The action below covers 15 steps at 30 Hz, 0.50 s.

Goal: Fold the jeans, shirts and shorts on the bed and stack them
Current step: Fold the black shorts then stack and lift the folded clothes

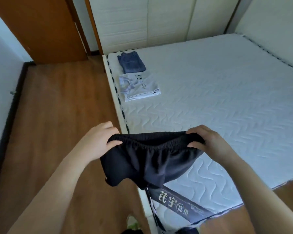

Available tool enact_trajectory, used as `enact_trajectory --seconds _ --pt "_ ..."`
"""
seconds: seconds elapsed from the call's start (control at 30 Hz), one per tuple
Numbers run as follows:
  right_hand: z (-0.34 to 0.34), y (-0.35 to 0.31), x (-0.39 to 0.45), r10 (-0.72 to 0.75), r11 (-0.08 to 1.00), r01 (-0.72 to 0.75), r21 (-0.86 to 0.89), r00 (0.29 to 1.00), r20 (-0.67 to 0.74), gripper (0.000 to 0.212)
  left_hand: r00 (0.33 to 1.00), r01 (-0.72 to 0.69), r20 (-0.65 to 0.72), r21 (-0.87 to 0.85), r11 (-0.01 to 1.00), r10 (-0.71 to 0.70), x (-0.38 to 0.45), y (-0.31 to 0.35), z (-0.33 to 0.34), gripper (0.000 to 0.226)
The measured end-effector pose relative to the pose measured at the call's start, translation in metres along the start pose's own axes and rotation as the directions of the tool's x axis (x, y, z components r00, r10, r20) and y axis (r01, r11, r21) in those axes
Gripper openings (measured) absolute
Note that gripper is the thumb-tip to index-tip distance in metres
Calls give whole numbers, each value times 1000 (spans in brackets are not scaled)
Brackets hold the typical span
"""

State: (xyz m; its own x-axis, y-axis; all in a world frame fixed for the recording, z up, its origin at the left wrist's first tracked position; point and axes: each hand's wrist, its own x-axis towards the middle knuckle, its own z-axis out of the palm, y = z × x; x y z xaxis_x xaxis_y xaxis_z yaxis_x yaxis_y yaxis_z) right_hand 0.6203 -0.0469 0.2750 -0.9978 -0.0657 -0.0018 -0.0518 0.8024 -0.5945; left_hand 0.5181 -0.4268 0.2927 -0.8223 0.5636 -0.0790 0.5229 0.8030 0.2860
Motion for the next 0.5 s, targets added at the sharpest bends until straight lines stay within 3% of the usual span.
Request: enact_trajectory --seconds 0.13,0.23,0.5 --pt "4 -18 -31 99 994 -102 -40 992 -72 33 994 -99 25 -150 984 104 19 -8 -7 11" --pt "-3 -25 -53 188 975 -200 -93 974 -128 31 990 -104 64 -248 963 123 33 -4 -10 22" --pt "-21 -37 -110 238 936 -295 -193 932 -273 26 976 -209 27 -191 959 218 51 33 -40 45"
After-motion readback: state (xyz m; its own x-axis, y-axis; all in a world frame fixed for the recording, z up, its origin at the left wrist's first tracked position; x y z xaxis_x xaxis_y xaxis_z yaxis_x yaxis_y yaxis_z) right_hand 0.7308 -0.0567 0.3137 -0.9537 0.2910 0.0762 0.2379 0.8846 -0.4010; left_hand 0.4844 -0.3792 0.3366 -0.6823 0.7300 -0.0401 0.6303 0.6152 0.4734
